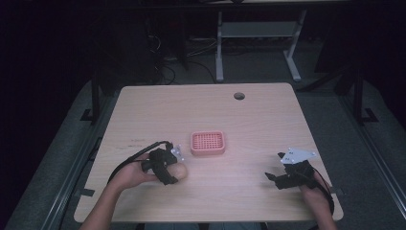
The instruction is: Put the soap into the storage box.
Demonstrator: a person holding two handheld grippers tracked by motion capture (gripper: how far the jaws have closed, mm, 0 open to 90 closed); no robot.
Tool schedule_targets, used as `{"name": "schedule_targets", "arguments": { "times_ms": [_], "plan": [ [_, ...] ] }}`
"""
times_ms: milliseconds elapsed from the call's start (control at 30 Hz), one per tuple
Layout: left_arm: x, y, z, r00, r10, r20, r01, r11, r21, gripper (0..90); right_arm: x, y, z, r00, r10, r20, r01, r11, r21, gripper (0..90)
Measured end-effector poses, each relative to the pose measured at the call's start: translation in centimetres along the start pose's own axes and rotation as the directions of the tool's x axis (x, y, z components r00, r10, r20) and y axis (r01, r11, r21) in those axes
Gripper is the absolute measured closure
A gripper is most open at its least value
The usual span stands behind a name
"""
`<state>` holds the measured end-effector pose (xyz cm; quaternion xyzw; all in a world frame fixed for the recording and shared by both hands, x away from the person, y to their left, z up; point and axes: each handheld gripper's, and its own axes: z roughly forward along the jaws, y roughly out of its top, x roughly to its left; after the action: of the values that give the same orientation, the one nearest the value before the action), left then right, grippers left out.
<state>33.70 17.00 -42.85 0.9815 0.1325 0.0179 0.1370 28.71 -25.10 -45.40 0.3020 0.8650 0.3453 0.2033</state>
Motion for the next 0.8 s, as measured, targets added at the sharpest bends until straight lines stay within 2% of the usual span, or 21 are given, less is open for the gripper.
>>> {"name": "schedule_targets", "arguments": {
  "times_ms": [500,800],
  "plan": [
    [1.2,1.5,-0.4,1.0,0.0,0.01,0.0,1.0,-0.006,32.1,0.0,0.1,0.1,1.0,-0.002,-0.003,0.002,1.0,0.003,14.0],
    [1.9,2.8,-0.8,0.9998,0.016,0.009,-0.016,0.9999,-0.002,32.0,0.0,0.1,0.2,1.0,-0.002,-0.004,0.002,1.0,0.006,14.0]
  ]
}}
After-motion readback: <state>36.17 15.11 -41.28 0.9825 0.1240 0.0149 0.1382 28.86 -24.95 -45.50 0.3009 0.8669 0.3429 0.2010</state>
